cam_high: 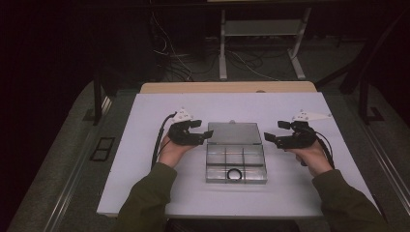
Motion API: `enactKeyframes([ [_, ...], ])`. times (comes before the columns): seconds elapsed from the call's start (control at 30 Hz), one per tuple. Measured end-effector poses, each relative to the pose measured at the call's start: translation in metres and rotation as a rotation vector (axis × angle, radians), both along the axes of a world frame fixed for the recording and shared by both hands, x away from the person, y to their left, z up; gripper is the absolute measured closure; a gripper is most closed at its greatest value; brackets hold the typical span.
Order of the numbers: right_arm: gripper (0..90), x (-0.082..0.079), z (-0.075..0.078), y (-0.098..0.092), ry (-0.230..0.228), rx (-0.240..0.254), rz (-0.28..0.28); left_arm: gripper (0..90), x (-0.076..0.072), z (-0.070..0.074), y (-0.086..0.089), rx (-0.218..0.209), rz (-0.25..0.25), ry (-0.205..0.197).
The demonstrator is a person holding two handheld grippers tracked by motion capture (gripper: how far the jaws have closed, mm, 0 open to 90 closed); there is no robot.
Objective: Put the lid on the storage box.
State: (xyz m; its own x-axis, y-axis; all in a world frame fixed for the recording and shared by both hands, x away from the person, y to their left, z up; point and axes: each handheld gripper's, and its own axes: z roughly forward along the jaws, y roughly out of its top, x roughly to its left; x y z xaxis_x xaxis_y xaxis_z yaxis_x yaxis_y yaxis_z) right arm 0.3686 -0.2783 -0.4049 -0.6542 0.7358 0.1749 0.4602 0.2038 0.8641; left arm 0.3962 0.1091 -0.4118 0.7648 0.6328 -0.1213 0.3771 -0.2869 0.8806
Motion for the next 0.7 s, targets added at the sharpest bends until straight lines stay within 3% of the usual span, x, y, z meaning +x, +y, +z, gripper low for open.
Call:
enactKeyframes([
  [0.07, 23.4, 0.006, 0.001, 0.002, 0.001, 0.002, 0.001, 36.7, 0.003, -0.001, 0.000, 0.004, 0.011, -0.012],
  [0.17, 25.7, 0.015, 0.001, 0.005, 0.001, 0.006, -0.003, 42.4, 0.010, -0.004, 0.001, 0.008, 0.028, -0.003],
  [0.47, 45.7, 0.037, -0.007, 0.013, 0.005, -0.024, -0.005, 57.6, 0.021, -0.014, -0.002, 0.030, 0.045, 0.015],
  [0.57, 54.6, 0.044, -0.012, 0.014, 0.012, -0.029, -0.007, 64.8, 0.023, -0.019, 0.000, 0.055, 0.050, 0.032],
  [0.7, 65.7, 0.046, -0.022, 0.012, 0.054, -0.057, 0.007, 75.4, 0.027, -0.026, 0.004, 0.066, 0.054, 0.070],
])
